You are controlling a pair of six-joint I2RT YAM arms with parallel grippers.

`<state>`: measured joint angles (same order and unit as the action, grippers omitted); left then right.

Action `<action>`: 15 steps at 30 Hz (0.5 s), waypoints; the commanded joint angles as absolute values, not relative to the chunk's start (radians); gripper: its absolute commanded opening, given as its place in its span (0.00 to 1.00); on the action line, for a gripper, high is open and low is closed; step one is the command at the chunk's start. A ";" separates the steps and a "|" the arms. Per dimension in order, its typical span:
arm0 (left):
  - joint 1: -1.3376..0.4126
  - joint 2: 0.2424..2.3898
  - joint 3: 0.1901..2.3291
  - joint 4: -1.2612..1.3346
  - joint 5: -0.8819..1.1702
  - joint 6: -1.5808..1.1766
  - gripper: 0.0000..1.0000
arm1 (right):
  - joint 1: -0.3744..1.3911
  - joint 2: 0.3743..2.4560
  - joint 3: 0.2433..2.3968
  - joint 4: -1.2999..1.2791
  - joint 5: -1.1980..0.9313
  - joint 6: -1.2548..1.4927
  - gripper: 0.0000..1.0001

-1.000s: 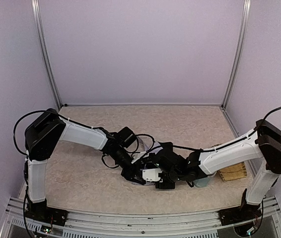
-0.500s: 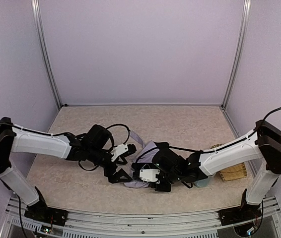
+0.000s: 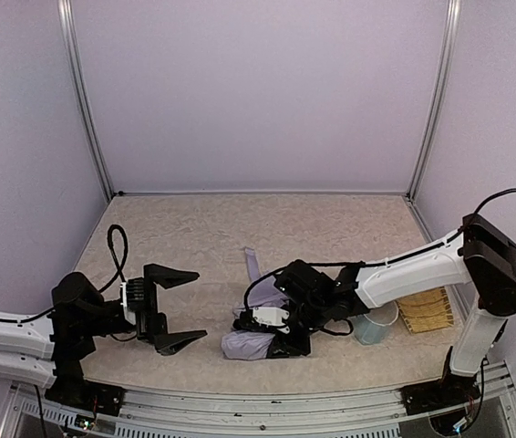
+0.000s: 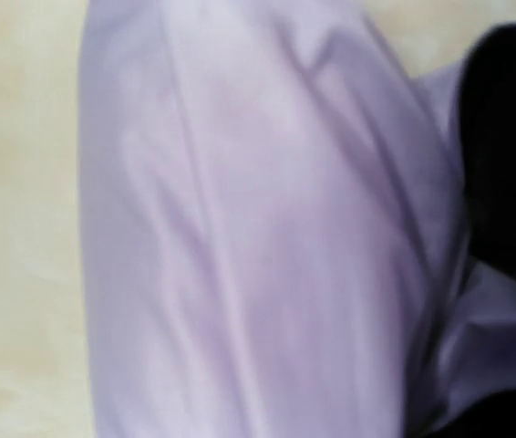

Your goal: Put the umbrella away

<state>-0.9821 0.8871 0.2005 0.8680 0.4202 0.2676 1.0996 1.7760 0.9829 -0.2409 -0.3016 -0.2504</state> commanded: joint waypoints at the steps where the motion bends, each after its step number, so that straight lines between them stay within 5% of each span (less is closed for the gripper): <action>1: -1.054 0.860 0.249 0.746 0.352 0.395 0.97 | 1.051 1.879 1.013 -0.446 -0.618 -0.139 0.18; 9: -1.270 1.080 0.264 0.478 0.026 0.576 0.57 | 0.963 2.013 1.035 -0.525 -0.799 -0.101 0.19; 15: -1.270 1.323 0.334 0.541 -0.164 0.706 0.74 | 0.957 2.101 1.116 -0.640 -0.782 -0.172 0.20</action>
